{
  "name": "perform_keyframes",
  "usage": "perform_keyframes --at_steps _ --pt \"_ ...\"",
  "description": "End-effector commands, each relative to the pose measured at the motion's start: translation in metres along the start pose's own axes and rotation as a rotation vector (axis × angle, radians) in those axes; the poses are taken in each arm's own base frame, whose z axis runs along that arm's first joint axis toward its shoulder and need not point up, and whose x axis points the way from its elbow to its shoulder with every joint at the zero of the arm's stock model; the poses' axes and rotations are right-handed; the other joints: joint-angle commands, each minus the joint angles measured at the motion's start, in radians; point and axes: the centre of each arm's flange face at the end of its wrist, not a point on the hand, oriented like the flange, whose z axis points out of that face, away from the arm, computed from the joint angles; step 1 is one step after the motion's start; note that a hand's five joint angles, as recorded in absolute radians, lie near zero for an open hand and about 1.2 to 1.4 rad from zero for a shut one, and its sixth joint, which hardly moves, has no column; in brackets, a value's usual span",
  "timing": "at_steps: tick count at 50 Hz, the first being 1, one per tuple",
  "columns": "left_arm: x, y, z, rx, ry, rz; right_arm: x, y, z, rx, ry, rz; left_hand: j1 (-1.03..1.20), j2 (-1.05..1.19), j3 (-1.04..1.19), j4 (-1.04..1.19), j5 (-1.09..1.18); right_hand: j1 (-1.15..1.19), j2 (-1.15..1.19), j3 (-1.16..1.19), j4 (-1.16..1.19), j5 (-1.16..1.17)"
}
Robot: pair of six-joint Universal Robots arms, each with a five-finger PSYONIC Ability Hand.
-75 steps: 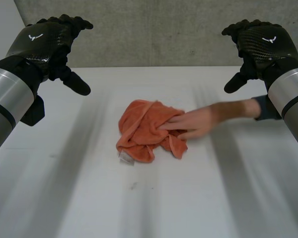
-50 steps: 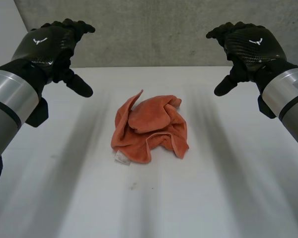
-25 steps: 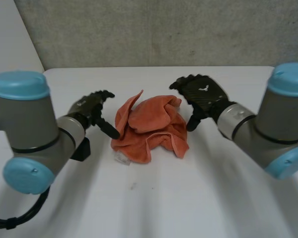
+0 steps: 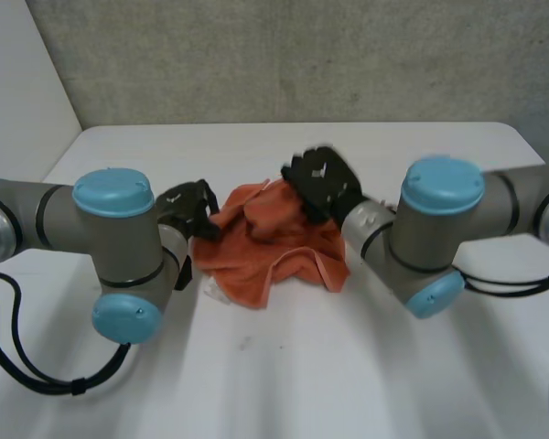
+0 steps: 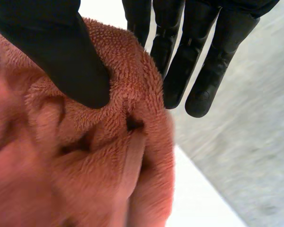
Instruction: Fold the laundry
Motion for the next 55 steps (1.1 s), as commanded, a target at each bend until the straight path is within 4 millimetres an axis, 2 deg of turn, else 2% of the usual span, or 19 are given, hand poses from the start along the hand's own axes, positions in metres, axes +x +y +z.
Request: perform_keyframes --at_steps 1,2,5,6,7,9,10,15,20,21,22,23,24,31,36,39,45,48,55 --pt "0.015 -0.068 -0.009 0.237 0.037 0.136 0.059 -0.106 -0.021 0.202 0.231 0.035 0.26 0.209 0.215 0.21 0.253 0.477 0.245 0.24 0.211 0.305" --pt "0.017 -0.082 -0.013 0.277 0.043 0.133 0.068 -0.124 -0.028 0.235 0.264 0.041 0.26 0.209 0.215 0.21 0.253 0.477 0.245 0.24 0.211 0.305" --pt "0.022 -0.13 -0.035 0.425 0.057 0.116 0.078 -0.14 -0.037 0.263 0.294 0.038 0.26 0.209 0.215 0.21 0.253 0.477 0.245 0.24 0.211 0.305" --pt "0.024 -0.142 -0.041 0.461 0.062 0.11 0.09 -0.158 -0.05 0.288 0.332 0.024 0.26 0.209 0.215 0.21 0.253 0.477 0.245 0.24 0.211 0.305" --pt "0.024 -0.161 -0.053 0.516 0.065 0.1 0.094 -0.163 -0.056 0.288 0.342 0.022 0.26 0.209 0.215 0.21 0.253 0.477 0.245 0.24 0.211 0.305" --pt "0.024 -0.169 -0.06 0.541 0.066 0.097 0.102 -0.169 -0.072 0.249 0.357 0.021 0.26 0.209 0.215 0.21 0.253 0.477 0.245 0.24 0.211 0.305" --pt "0.022 -0.186 -0.076 0.591 0.064 0.091 0.105 -0.171 -0.077 0.23 0.36 0.022 0.26 0.209 0.215 0.21 0.253 0.477 0.245 0.24 0.211 0.305" --pt "0.022 -0.196 -0.098 0.619 0.075 0.093 0.097 -0.159 -0.105 0.007 0.292 0.047 0.26 0.209 0.215 0.21 0.253 0.477 0.245 0.24 0.211 0.305" --pt "0.024 -0.185 -0.104 0.577 0.129 0.118 0.051 -0.115 -0.146 -0.443 0.016 -0.002 0.26 0.209 0.215 0.21 0.253 0.426 0.194 0.189 0.16 0.253" --pt "0.025 -0.183 -0.105 0.57 0.14 0.121 0.051 -0.115 -0.146 -0.444 0.015 -0.002 0.26 0.209 0.215 0.21 0.253 0.425 0.194 0.188 0.159 0.253" --pt "0.025 -0.179 -0.106 0.555 0.149 0.128 0.045 -0.111 -0.152 -0.494 -0.032 -0.028 0.26 0.209 0.215 0.21 0.253 0.196 -0.036 -0.041 -0.071 0.023" --pt "0.025 -0.178 -0.106 0.555 0.149 0.128 0.038 -0.105 -0.159 -0.561 -0.103 -0.074 0.26 0.209 0.215 0.21 0.253 -0.394 -0.625 -0.631 -0.66 -0.566" --pt "0.025 -0.176 -0.106 0.548 0.154 0.13 0.037 -0.103 -0.158 -0.561 -0.124 -0.112 0.26 0.209 0.215 0.21 0.253 -0.745 -0.976 -0.982 -1.011 -0.917" --pt "0.028 -0.172 -0.109 0.535 0.182 0.139 0.069 -0.113 -0.127 -0.337 0.098 0.019 0.26 0.209 0.215 0.21 0.253 -0.745 -0.976 -0.982 -1.011 -0.917" --pt "0.034 -0.186 -0.121 0.581 0.215 0.141 0.094 -0.111 -0.114 -0.227 0.207 0.161 0.26 0.209 0.215 0.21 0.253 -0.745 -0.976 -0.982 -1.011 -0.917" --pt "0.042 -0.203 -0.139 0.64 0.273 0.149 0.095 -0.1 -0.108 -0.244 0.203 0.219 0.26 0.209 0.215 0.21 0.253 -0.745 -0.976 -0.982 -1.011 -0.917" --pt "0.053 -0.223 -0.166 0.719 0.362 0.172 0.076 -0.051 -0.082 -0.356 0.119 0.37 0.26 0.209 0.215 0.21 0.253 -0.745 -0.976 -0.982 -1.011 -0.917" --pt "0.056 -0.226 -0.172 0.731 0.383 0.177 0.056 -0.025 -0.076 -0.447 0.031 0.543 0.26 0.209 0.215 0.21 0.253 -0.745 -0.976 -0.982 -1.011 -0.917" --pt "0.06 -0.235 -0.184 0.768 0.419 0.191 0.026 0.0 -0.075 -0.567 -0.149 0.795 0.26 0.209 0.215 0.21 0.253 -0.745 -0.976 -0.982 -1.011 -0.917"
